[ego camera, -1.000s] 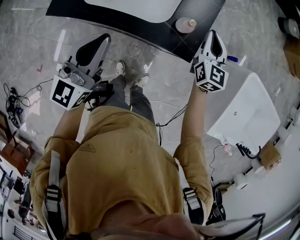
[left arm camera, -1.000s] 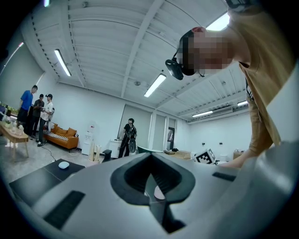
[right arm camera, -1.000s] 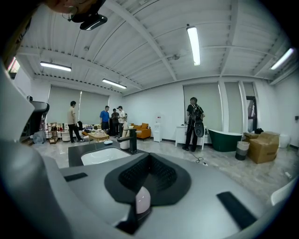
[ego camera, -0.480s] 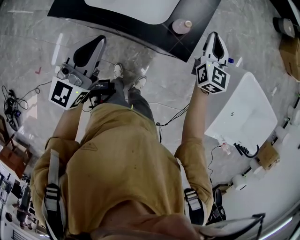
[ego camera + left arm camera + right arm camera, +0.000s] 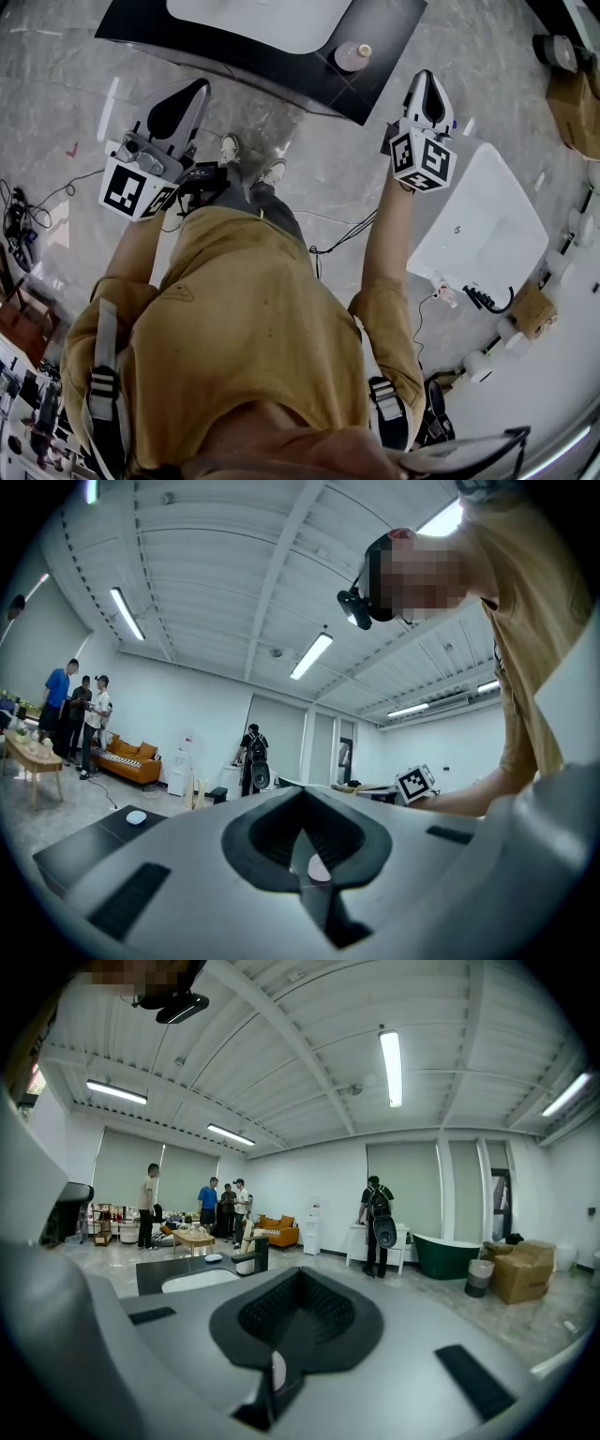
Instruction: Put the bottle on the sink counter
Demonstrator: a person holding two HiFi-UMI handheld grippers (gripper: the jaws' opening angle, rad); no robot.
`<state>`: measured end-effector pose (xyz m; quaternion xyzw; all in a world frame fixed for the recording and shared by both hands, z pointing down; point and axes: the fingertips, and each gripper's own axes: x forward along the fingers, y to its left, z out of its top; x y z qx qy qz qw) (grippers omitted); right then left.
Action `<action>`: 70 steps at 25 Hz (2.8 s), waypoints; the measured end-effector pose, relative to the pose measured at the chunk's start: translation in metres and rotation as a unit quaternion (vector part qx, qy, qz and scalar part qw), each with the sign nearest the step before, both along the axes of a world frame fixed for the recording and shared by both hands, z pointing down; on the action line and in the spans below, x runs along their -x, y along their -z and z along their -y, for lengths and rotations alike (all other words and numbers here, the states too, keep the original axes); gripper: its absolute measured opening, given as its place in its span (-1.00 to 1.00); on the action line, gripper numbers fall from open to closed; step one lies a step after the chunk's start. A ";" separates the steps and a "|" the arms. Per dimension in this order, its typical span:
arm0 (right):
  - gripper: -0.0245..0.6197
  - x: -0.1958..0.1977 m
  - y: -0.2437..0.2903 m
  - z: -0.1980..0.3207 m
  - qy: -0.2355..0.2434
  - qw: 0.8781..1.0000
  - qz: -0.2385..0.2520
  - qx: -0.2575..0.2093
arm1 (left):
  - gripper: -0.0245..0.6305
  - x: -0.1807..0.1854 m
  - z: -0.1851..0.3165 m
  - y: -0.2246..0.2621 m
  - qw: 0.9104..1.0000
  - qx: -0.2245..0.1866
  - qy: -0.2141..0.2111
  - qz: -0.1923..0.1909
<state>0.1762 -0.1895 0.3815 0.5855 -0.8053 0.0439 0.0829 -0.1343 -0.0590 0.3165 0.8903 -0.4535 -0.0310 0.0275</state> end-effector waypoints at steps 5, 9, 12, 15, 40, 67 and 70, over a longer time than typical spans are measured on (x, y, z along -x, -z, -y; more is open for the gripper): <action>-0.90 -0.007 0.013 -0.009 -0.004 1.000 -0.005 -0.008 | -0.92 -0.003 -0.004 0.004 1.000 -0.004 -0.005 -0.002; -0.91 -0.014 0.019 -0.015 -0.007 1.000 -0.010 -0.013 | -0.92 -0.006 -0.005 0.008 1.000 -0.009 -0.009 -0.003; -0.91 -0.019 0.024 -0.020 -0.008 1.000 -0.017 -0.019 | -0.92 -0.010 -0.007 0.009 1.000 -0.012 -0.012 -0.003; -0.91 -0.023 0.033 -0.024 -0.011 0.999 -0.022 -0.026 | -0.92 -0.013 -0.008 0.012 1.000 -0.015 -0.014 -0.006; -0.91 -0.057 0.116 -0.061 -0.015 0.994 -0.025 -0.103 | -0.92 -0.065 0.010 0.049 0.996 -0.062 -0.057 -0.021; -0.90 -0.074 0.170 -0.131 0.003 0.989 -0.017 -0.150 | -0.92 -0.040 0.001 0.086 0.996 -0.087 -0.023 0.007; -0.90 -0.077 0.172 -0.140 -0.004 0.989 -0.014 -0.149 | -0.92 -0.032 -0.003 0.089 0.996 -0.090 -0.017 0.008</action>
